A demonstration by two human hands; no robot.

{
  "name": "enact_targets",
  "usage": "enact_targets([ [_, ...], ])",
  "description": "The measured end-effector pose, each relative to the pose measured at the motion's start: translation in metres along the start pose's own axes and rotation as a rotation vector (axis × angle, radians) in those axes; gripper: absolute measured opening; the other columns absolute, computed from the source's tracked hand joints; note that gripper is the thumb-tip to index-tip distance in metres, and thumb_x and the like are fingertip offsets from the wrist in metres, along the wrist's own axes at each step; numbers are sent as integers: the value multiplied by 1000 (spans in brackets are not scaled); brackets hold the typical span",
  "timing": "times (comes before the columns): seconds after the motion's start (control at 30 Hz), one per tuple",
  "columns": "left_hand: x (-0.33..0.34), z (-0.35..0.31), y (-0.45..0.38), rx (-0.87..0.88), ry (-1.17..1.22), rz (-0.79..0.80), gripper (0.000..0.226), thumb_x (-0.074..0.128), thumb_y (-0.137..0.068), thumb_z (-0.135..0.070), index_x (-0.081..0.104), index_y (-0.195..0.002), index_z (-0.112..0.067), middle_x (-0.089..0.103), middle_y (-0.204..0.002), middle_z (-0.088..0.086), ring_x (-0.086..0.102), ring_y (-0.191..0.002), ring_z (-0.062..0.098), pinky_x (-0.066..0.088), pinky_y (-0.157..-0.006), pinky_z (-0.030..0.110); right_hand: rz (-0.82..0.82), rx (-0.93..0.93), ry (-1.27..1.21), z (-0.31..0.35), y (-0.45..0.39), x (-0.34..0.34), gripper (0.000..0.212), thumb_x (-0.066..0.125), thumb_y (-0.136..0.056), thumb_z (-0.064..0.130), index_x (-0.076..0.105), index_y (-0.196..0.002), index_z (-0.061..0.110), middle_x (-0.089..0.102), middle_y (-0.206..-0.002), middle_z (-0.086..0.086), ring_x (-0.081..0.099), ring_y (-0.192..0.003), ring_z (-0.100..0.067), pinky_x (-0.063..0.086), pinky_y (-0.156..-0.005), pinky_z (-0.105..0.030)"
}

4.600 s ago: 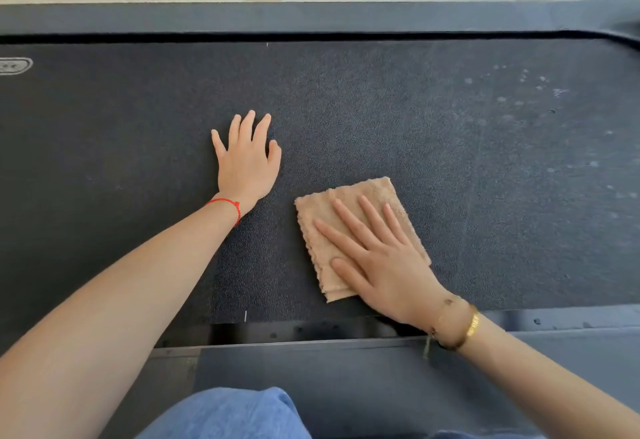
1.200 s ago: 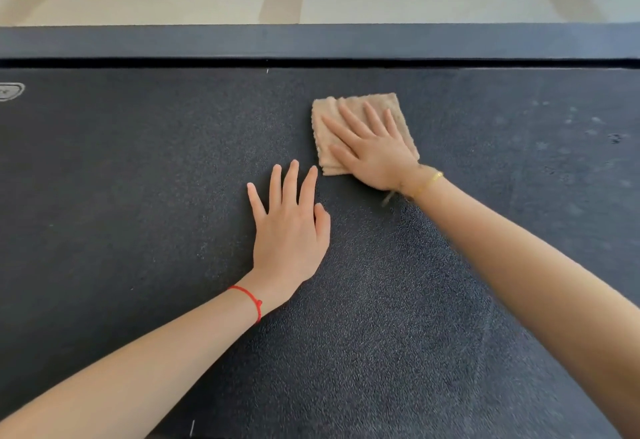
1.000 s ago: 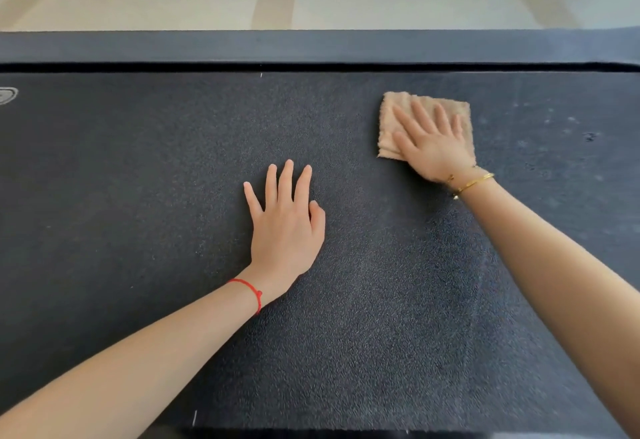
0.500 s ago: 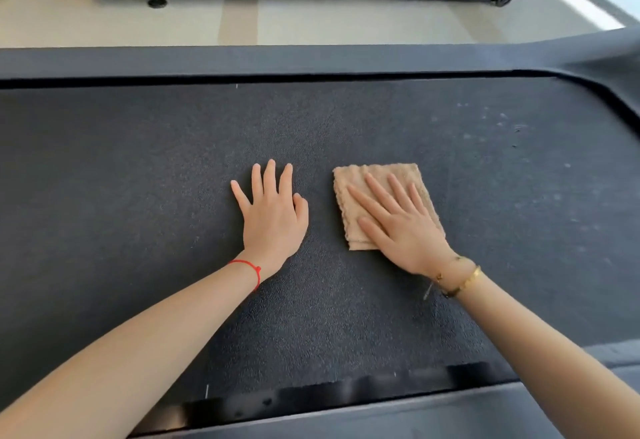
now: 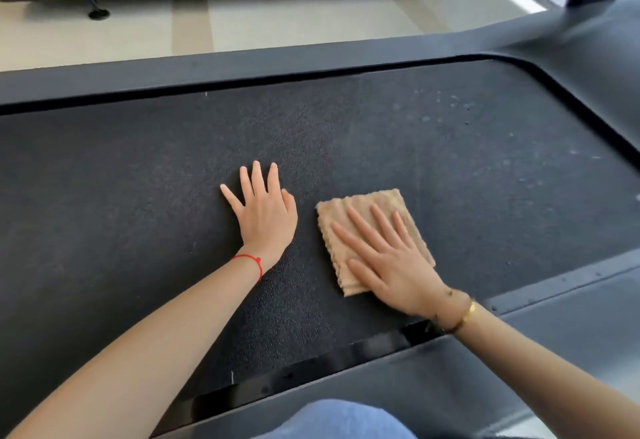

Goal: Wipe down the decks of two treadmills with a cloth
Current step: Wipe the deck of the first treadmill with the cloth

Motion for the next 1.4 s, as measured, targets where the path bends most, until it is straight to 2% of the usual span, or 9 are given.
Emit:
enact_targets([
  [0.2,-6,-21,3,90,28,25,57,34,-103,-26,20,-157,-20,14,-165,8,2,-153,28,1,-117,67,-4,-2,-24,-10,45,-4,55,16,-104,56,0,-155,47,-9,-164,19,-16,-152,-19,-9,-122,-45],
  [0.33,0,-44,2,110,42,21,57,34,-103,-28,19,-157,-20,13,-165,7,2,-153,28,0,-117,66,-5,187,27,-79,30,-15,54,5,-98,63,-9,-150,56,-14,-162,21,-15,-152,-22,-8,-122,-46],
  [0.5,13,-64,-3,67,24,6,57,32,-103,-29,17,-158,-21,11,-166,7,1,-153,28,0,-117,67,-14,371,-38,-131,-20,-30,55,17,-102,55,-2,-154,49,-10,-165,13,-15,-152,-28,-13,-121,-49],
  [0.57,16,-69,-6,39,28,-3,57,31,-104,-29,16,-158,-21,11,-166,7,1,-153,28,0,-117,67,-13,318,-40,-118,-25,-27,56,17,-102,53,-2,-155,46,-11,-165,11,-17,-151,-28,-15,-120,-49],
  [0.8,25,-74,-6,-19,-3,-21,55,28,-105,-32,17,-158,-23,12,-166,5,3,-153,26,-1,-118,65,-6,-144,6,-80,14,-15,55,13,-102,59,-1,-154,49,-8,-165,17,-16,-152,-22,-14,-121,-44],
  [0.87,26,-74,-6,-29,-18,-29,55,27,-104,-33,16,-158,-24,12,-166,3,3,-153,24,-1,-119,63,-14,-138,15,-105,6,-20,55,10,-100,61,-1,-153,52,-8,-164,19,-15,-152,-20,-12,-122,-43],
  [0.97,28,-76,-4,-42,-27,-38,55,27,-104,-33,18,-158,-24,14,-165,2,5,-153,23,0,-120,61,-27,34,13,-165,-32,-33,54,5,-98,64,-6,-150,55,-12,-163,19,-14,-152,-23,-11,-122,-46],
  [1.13,24,-79,-4,-50,-46,-59,54,31,-103,-32,25,-156,-22,21,-163,5,12,-152,24,6,-122,57,-17,283,-29,-212,-121,-53,55,16,-103,53,3,-156,45,-5,-167,6,-9,-152,-34,-11,-120,-53],
  [1.4,21,-84,-1,-72,-70,-15,53,30,-105,-28,23,-157,-20,19,-164,6,11,-153,22,11,-122,54,-11,-79,10,-138,-85,-38,55,18,-104,52,3,-156,44,-5,-166,9,-10,-152,-31,-11,-121,-50],
])
Point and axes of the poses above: each hand's wrist, its own y-axis away from the middle knuckle, its own x-axis out of the palm, z = x × y, the point moved 7 cm from there along -y, towards the middle knuckle
